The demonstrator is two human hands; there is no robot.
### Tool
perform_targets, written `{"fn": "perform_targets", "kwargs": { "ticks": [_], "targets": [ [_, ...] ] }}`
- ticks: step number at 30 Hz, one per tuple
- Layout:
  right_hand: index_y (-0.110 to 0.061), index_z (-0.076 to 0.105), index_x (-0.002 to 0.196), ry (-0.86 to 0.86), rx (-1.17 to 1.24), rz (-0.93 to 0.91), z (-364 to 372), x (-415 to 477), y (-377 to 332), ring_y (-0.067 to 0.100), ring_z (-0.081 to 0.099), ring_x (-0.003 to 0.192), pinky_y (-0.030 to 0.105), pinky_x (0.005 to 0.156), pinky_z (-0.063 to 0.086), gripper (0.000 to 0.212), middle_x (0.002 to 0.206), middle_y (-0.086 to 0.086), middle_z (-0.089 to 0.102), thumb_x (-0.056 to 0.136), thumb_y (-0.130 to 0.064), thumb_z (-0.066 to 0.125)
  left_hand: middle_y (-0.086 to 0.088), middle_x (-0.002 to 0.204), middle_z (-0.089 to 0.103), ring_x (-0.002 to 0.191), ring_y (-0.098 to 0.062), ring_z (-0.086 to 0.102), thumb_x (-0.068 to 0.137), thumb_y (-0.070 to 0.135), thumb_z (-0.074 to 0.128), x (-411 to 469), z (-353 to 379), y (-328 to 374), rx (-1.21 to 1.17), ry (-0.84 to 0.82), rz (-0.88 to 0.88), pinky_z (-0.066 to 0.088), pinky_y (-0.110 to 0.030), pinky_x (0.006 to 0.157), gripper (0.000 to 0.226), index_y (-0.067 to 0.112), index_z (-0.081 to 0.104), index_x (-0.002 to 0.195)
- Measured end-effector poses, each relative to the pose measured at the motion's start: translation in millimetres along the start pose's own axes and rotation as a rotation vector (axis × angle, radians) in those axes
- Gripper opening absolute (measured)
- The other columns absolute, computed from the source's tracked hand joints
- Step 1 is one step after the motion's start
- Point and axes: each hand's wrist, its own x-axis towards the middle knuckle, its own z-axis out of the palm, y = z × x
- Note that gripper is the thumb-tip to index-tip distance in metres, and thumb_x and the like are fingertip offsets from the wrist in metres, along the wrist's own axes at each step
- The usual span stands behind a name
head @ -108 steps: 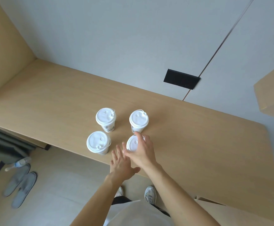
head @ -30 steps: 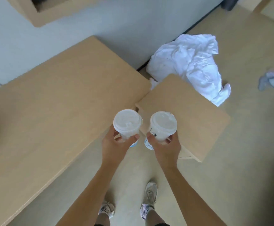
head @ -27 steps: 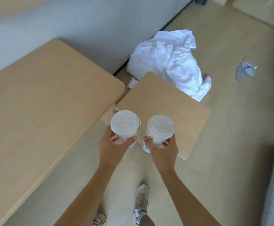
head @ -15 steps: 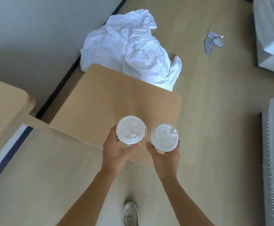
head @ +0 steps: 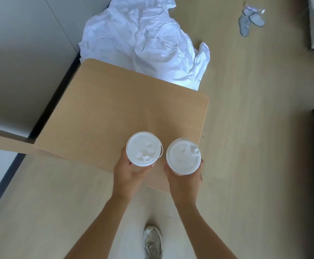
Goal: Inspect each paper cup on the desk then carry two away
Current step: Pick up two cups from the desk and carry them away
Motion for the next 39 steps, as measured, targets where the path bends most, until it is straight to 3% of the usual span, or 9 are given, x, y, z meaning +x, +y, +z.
{"fn": "perform_targets", "kwargs": {
  "ticks": [3, 6, 11, 15, 19, 22, 26, 30, 39],
  "targets": [
    [-0.035, 0.044, 0.134, 0.007, -0.031, -0.001, 3, -2, 3, 0.021, 0.062, 0.115, 0.046, 0.096, 0.054, 0.089, 0.125, -0.007, 0.063, 0.061, -0.027, 0.094, 0.004, 0.125, 0.071, 0.12, -0.017, 0.066, 0.069, 0.022, 0.094, 3, -5, -3, 0.06, -0.056, 0.0, 0.053, -0.047, 0.103, 0.075, 0.03, 0.059, 0.135],
    [-0.023, 0.039, 0.15, -0.046, -0.114, 0.013, 0, -13, 12, 0.026, 0.054, 0.132, 0.048, 0.107, 0.048, 0.103, 0.139, -0.002, 0.058, 0.063, -0.03, 0.095, 0.016, 0.142, 0.058, 0.136, -0.008, 0.052, 0.068, 0.024, 0.095, -2, -12, -8, 0.192, -0.099, 0.001, 0.045, -0.033, 0.11, 0.095, 0.035, 0.046, 0.148],
    [-0.018, 0.013, 0.165, -0.259, -0.334, 0.066, -16, -73, 1, 0.034, 0.025, 0.154, 0.045, 0.125, 0.025, 0.117, 0.166, 0.014, 0.031, 0.079, -0.045, 0.087, -0.003, 0.169, 0.021, 0.157, -0.024, 0.021, 0.078, 0.053, 0.082, -47, -56, 10, 0.516, -0.122, -0.121, 0.027, -0.032, 0.12, 0.12, 0.02, 0.006, 0.165],
    [-0.023, -0.019, 0.165, -0.589, -0.802, -0.112, -12, -135, -38, 0.039, -0.014, 0.161, 0.053, 0.128, 0.001, 0.115, 0.173, 0.02, -0.019, 0.091, -0.077, 0.051, -0.01, 0.172, -0.015, 0.158, -0.037, -0.013, 0.082, 0.087, 0.032, -98, -123, 25, 1.031, -0.078, -0.05, 0.0, -0.057, 0.127, 0.116, 0.016, -0.013, 0.163],
    [-0.036, -0.037, 0.154, -0.724, -1.047, -0.512, 6, -204, -99, 0.042, -0.03, 0.155, 0.061, 0.126, -0.013, 0.105, 0.165, 0.021, -0.038, 0.075, -0.091, 0.006, -0.011, 0.167, -0.027, 0.153, -0.038, -0.026, 0.081, 0.092, 0.009, -154, -207, 51, 1.197, 0.049, -0.122, -0.014, -0.065, 0.122, 0.107, 0.024, -0.018, 0.159],
    [-0.042, -0.046, 0.143, -0.729, -1.107, -0.731, 28, -255, -137, 0.041, -0.031, 0.155, 0.062, 0.124, -0.017, 0.097, 0.166, 0.02, -0.037, 0.069, -0.09, -0.006, -0.011, 0.162, -0.039, 0.152, -0.037, -0.032, 0.085, 0.09, 0.004, -195, -276, 71, 1.218, 0.161, -0.238, -0.014, -0.067, 0.121, 0.099, 0.028, -0.032, 0.154],
    [-0.04, -0.04, 0.15, -0.772, -1.166, -0.966, 63, -340, -178, 0.041, -0.031, 0.156, 0.062, 0.125, -0.014, 0.098, 0.162, 0.018, -0.043, 0.086, -0.092, 0.013, -0.01, 0.165, -0.033, 0.156, -0.036, -0.023, 0.083, 0.089, 0.002, -259, -374, 78, 1.141, 0.359, -0.362, -0.012, -0.066, 0.121, 0.099, 0.028, -0.028, 0.155],
    [-0.037, -0.036, 0.155, -0.851, -1.183, -1.206, 101, -441, -199, 0.043, -0.03, 0.155, 0.064, 0.124, -0.013, 0.106, 0.16, 0.021, -0.042, 0.084, -0.095, 0.018, -0.008, 0.168, -0.025, 0.158, -0.035, -0.016, 0.083, 0.089, 0.01, -332, -468, 65, 1.035, 0.556, -0.479, -0.012, -0.065, 0.121, 0.101, 0.028, -0.021, 0.158],
    [-0.041, -0.046, 0.145, -1.106, -1.148, -1.448, 179, -693, -135, 0.038, -0.027, 0.158, 0.058, 0.126, -0.005, 0.118, 0.164, 0.02, -0.041, 0.077, -0.099, 0.031, -0.006, 0.166, -0.034, 0.156, -0.032, -0.025, 0.083, 0.09, 0.01, -524, -590, -39, 0.73, 0.786, -0.863, -0.012, -0.065, 0.122, 0.103, 0.029, -0.027, 0.157]
  ]
}}
